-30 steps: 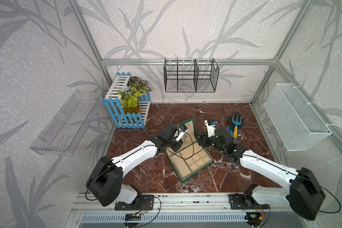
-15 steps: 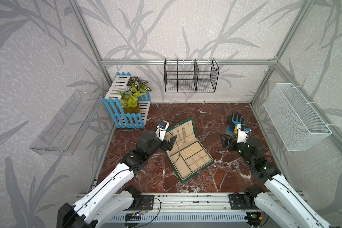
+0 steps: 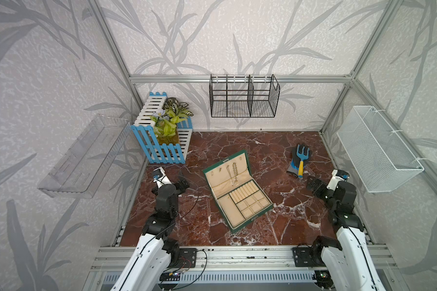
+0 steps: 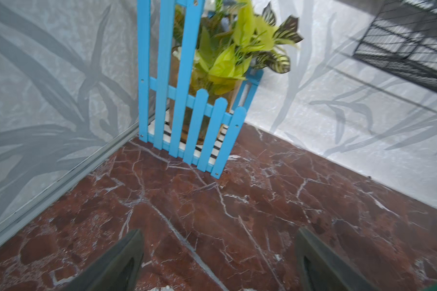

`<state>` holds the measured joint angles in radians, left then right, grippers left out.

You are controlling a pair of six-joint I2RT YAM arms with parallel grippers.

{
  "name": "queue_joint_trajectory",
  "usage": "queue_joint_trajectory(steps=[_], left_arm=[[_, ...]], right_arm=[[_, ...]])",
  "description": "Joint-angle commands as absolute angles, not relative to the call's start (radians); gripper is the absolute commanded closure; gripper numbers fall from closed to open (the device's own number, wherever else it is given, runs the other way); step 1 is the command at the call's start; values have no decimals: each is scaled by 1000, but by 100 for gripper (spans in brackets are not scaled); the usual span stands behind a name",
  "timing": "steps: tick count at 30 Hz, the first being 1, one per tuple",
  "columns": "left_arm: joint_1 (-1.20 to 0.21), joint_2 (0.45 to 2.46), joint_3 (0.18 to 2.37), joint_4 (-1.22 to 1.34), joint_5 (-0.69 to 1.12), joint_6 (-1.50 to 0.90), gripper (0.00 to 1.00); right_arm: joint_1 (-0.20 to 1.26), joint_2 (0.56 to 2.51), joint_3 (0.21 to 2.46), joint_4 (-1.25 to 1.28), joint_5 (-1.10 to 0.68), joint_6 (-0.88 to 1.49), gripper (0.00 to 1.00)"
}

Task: Put jewelry chain into jewelry box
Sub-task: Reset both arms

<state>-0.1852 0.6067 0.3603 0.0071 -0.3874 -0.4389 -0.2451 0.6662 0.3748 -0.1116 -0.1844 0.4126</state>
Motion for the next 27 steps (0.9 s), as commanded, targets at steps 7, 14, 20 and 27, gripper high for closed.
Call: queue_joint_trajectory(steps=[7, 14, 20, 27], left_arm=[[108, 870, 200, 514, -255, -400, 0], [112, 1241, 107, 1153, -123, -191, 0], [30, 1519, 179, 1343, 111, 37, 0], [-2, 1518, 246, 1215, -64, 8, 0]], right_arm=[[-248, 814, 233, 304, -116, 300, 1], [-209, 1163, 267, 608, -155, 217, 1], [-104, 1382, 319, 856, -169, 80, 1], [-64, 1531, 414, 797, -99, 56, 1]])
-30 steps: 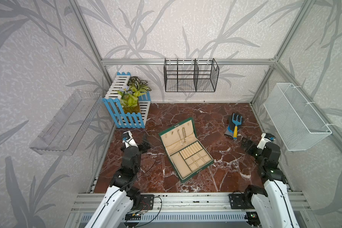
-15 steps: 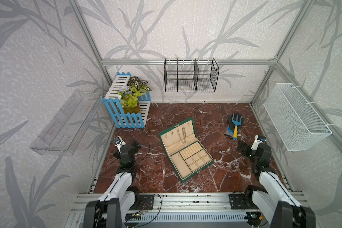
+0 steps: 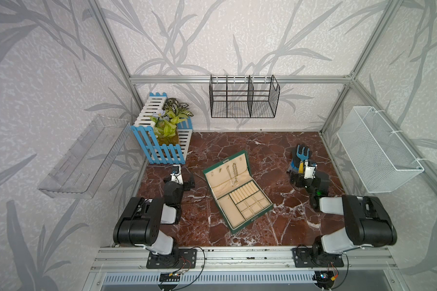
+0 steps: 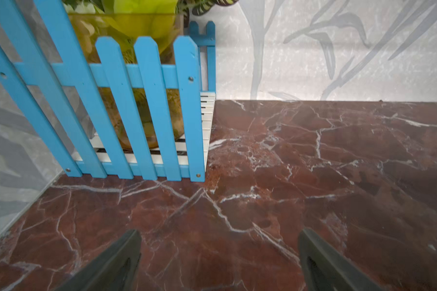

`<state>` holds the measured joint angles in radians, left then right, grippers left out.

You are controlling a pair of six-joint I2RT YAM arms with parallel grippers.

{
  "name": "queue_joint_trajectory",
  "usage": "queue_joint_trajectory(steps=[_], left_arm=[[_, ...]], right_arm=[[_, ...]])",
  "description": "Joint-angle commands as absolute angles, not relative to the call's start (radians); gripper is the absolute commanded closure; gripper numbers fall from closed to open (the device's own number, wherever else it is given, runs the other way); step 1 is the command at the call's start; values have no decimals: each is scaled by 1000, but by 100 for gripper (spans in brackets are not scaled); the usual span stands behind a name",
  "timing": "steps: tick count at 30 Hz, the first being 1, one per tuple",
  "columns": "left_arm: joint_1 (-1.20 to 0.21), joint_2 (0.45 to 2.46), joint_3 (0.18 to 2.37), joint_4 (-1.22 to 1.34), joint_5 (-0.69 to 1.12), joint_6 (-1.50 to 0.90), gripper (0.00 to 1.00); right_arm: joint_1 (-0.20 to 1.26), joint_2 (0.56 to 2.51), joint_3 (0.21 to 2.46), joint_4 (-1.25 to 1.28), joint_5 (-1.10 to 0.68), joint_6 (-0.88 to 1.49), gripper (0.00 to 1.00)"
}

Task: Put jewelry chain into jewelry box
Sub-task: Reset both arms

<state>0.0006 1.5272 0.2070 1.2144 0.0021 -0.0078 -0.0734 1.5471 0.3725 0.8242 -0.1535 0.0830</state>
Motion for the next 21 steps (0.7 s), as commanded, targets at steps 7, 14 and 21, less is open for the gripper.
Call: queue_joint_trajectory(steps=[7, 14, 21], left_arm=[[-6, 1519, 242, 1221, -66, 10, 0], [-5, 1521, 241, 1231, -66, 10, 0], [-5, 1520, 241, 1228, -66, 10, 0]], right_arm=[[-49, 1533, 414, 807, -71, 49, 1], [-45, 1534, 418, 798, -59, 49, 1], [-44, 1532, 416, 802, -66, 45, 1]])
